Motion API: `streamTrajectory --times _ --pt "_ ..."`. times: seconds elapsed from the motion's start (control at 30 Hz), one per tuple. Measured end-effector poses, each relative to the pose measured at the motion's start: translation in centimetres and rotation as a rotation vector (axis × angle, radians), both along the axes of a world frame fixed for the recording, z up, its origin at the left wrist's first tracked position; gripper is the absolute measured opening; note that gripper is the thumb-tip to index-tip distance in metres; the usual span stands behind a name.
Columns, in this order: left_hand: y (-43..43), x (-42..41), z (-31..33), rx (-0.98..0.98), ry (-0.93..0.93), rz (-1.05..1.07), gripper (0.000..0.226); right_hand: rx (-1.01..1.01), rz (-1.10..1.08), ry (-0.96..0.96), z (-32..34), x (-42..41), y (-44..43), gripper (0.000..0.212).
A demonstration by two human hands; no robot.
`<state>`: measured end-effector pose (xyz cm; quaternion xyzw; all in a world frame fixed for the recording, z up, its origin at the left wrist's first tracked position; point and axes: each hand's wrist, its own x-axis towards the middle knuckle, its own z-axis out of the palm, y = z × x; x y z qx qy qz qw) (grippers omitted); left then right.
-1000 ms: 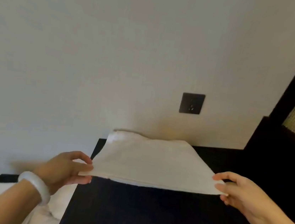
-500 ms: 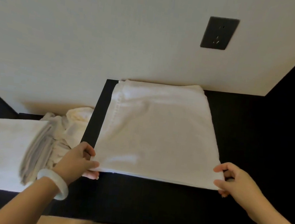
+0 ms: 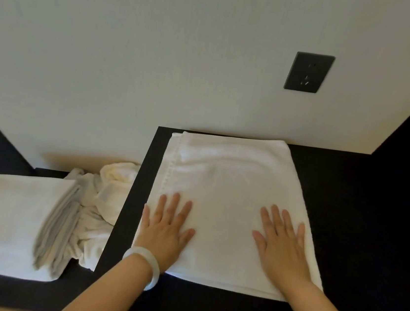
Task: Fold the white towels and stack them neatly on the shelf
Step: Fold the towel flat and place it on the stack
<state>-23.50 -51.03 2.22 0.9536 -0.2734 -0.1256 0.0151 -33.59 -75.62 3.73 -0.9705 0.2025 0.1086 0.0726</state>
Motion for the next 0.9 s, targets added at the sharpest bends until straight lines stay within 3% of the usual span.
streamTrajectory --times 0.1,0.2,0.27,0.37,0.43,0.57,0.7,0.9 --pt "1.5 -1.4 -0.8 0.011 0.029 0.051 0.07 0.011 0.05 0.032 -0.6 -1.0 0.0 0.085" --pt "1.9 -1.8 -0.5 -0.092 0.004 0.05 0.072 0.124 0.046 0.013 -0.2 -1.2 -0.3 0.073" --pt "1.6 -1.1 0.2 -0.158 0.032 0.16 0.075 0.23 -0.082 -0.225 0.5 -0.9 -1.0 0.07" --pt "1.0 1.1 2.0 -0.206 -0.075 0.401 0.061 0.208 -0.338 -0.44 1.6 0.2 -3.4 0.04" --pt "1.0 3.0 2.7 -0.218 -0.072 0.52 0.051 0.251 -0.454 -0.398 2.2 1.5 -5.0 0.033" --pt "1.7 6.3 3.0 -0.355 0.111 0.698 0.038 0.485 -0.652 -0.308 2.4 3.6 -7.6 0.027" --pt "1.7 7.4 3.4 -0.418 0.198 0.713 0.019 0.675 -0.764 -0.242 3.1 4.4 -9.1 0.017" --pt "0.0 9.0 3.6 -0.397 0.22 0.69 0.025 1.042 -0.747 -0.068 5.4 3.8 -10.4 0.018"
